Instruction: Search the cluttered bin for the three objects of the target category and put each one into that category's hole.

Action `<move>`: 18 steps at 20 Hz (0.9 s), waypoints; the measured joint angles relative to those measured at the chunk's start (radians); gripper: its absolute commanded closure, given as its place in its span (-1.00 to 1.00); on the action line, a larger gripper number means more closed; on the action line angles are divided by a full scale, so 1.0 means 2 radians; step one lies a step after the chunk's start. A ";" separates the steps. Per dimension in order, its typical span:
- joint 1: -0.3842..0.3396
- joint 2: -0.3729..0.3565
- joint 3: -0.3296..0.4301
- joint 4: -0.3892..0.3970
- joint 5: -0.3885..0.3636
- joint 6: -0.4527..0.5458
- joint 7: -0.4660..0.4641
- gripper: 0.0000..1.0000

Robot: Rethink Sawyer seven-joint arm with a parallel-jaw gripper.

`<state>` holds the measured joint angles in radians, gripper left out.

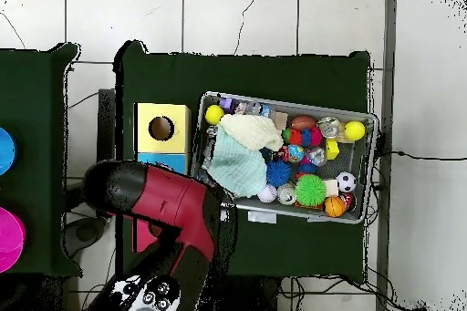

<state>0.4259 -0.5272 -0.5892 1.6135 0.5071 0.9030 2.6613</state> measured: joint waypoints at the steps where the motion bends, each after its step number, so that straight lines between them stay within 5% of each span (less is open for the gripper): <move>1: 0.001 0.000 0.000 0.002 0.001 0.000 0.000 1.00; 18: 0.041 0.000 0.000 0.021 0.038 -0.005 0.006 1.00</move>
<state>0.5074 -0.5273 -0.5891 1.6551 0.5836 0.8922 2.6736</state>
